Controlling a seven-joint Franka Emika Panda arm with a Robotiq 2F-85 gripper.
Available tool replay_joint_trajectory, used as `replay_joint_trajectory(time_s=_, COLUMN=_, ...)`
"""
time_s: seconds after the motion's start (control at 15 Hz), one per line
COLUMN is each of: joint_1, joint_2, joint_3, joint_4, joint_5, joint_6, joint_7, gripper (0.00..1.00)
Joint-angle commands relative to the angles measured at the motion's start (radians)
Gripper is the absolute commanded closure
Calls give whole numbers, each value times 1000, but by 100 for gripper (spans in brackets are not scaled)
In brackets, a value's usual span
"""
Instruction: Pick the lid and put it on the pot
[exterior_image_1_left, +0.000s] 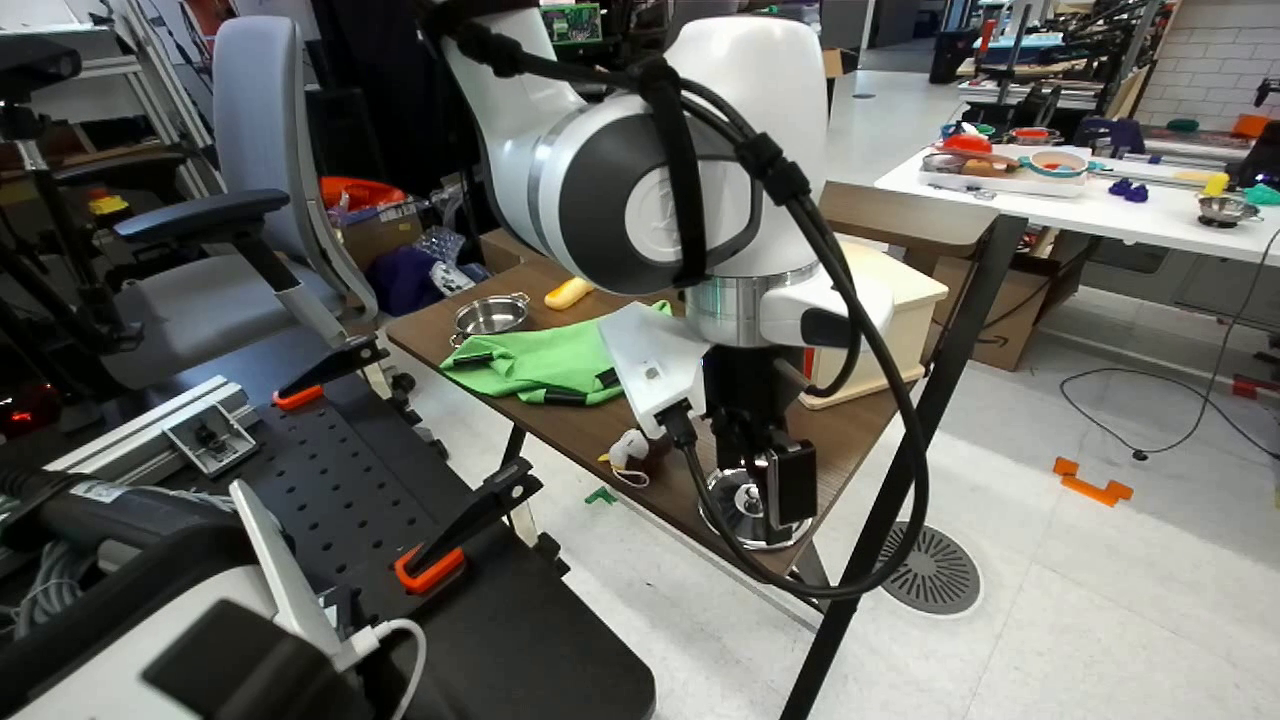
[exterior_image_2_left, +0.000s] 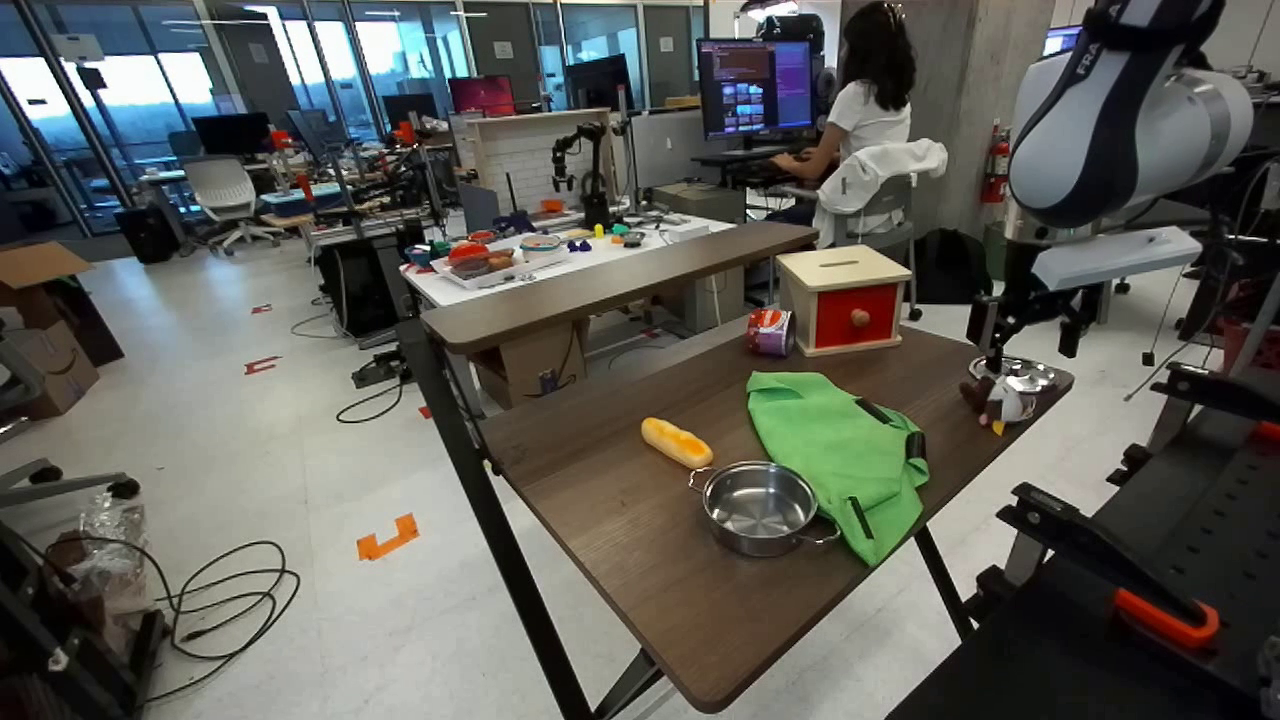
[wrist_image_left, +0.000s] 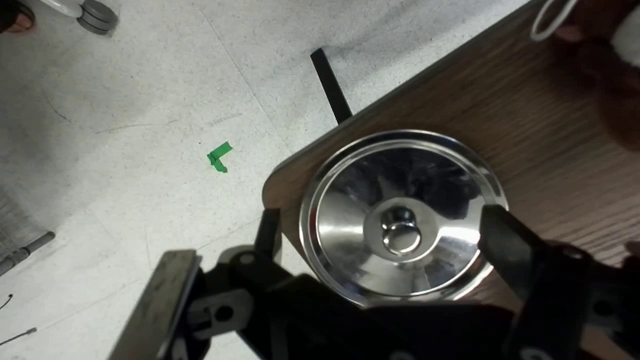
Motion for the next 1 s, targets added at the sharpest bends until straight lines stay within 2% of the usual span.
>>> replay_joint_trajectory(time_s=0.0, joint_1=25, joint_2=47, joint_3=-33, joint_4=41, joint_5=20, joint_6=29, joint_7=-9, gripper=28)
replay_joint_trajectory(time_s=0.13, joint_1=26, joint_2=59, joint_3=-42, joint_4=52, joint_5=18, joint_6=31, joint_7=-9, gripper=34)
replay_joint_trajectory(time_s=0.2, joint_1=25, joint_2=65, joint_3=-45, joint_4=59, joint_5=18, joint_6=30, joint_7=-9, gripper=40)
replay_joint_trajectory(time_s=0.47, joint_1=30, joint_2=66, joint_3=-53, joint_4=66, joint_5=16, joint_6=33, joint_7=-7, gripper=72)
replay_joint_trajectory(time_s=0.53, joint_1=30, joint_2=57, joint_3=-44, joint_4=55, joint_5=19, joint_6=32, joint_7=-11, gripper=79)
replay_joint_trajectory(time_s=0.6, joint_1=0, joint_2=35, joint_3=-7, joint_4=44, joint_5=30, joint_6=3, joint_7=-44, gripper=88)
replay_joint_trajectory(time_s=0.67, joint_1=2, joint_2=27, joint_3=-6, joint_4=37, joint_5=27, joint_6=7, joint_7=-51, gripper=94)
replay_joint_trajectory(time_s=0.73, joint_1=-6, joint_2=13, joint_3=6, joint_4=29, joint_5=29, joint_6=3, joint_7=-65, gripper=98)
replay_joint_trajectory(time_s=0.8, joint_1=-16, joint_2=0, joint_3=20, joint_4=23, joint_5=32, joint_6=2, joint_7=-82, gripper=94)
replay_joint_trajectory(time_s=0.93, joint_1=-25, joint_2=-18, joint_3=26, joint_4=28, joint_5=31, joint_6=-9, joint_7=-103, gripper=94)
